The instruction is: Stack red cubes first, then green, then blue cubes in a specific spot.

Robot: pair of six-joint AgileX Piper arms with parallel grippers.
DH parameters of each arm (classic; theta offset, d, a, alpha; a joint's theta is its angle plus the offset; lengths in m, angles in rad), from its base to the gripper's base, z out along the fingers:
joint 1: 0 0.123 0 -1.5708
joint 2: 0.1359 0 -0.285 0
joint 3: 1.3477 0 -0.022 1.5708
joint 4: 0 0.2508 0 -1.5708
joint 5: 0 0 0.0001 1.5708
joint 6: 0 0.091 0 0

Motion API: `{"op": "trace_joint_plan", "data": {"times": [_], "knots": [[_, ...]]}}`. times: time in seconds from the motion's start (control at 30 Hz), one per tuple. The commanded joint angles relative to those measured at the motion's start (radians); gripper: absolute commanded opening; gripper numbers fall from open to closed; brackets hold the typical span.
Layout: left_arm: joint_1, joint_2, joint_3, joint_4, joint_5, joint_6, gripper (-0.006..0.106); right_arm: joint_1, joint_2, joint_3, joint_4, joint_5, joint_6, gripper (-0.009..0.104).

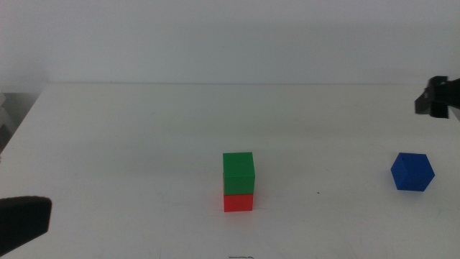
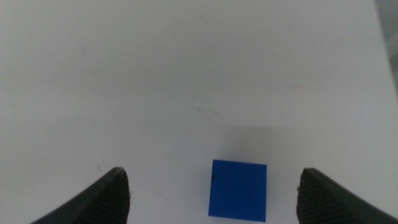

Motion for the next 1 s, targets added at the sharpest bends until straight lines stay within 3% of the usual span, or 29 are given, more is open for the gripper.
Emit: {"op": "trace_joint_plan", "data": {"times": [0.0, 0.17, 0.3, 0.57, 0.97], "knots": [[-0.002, 0.013, -0.02, -0.008, -0.07, -0.004, 0.094, -0.004, 0.041, -0.095, -0.001, 0.046, 0.005, 0.078], [-0.002, 0.013, -0.02, -0.008, -0.07, -0.004, 0.094, -0.005, 0.198, -0.262, 0.002, 0.291, 0.032, 0.078], [-0.002, 0.013, -0.02, -0.008, -0.07, -0.004, 0.094, -0.005, 0.294, -0.357, -0.009, 0.387, 0.073, 0.078], [-0.002, 0.013, -0.02, -0.008, -0.07, -0.004, 0.094, -0.005, 0.419, -0.366, -0.1, 0.412, 0.119, 0.078], [-0.002, 0.013, -0.02, -0.008, -0.07, -0.004, 0.094, -0.005, 0.51, -0.366, -0.138, 0.361, 0.137, 0.077]]}}
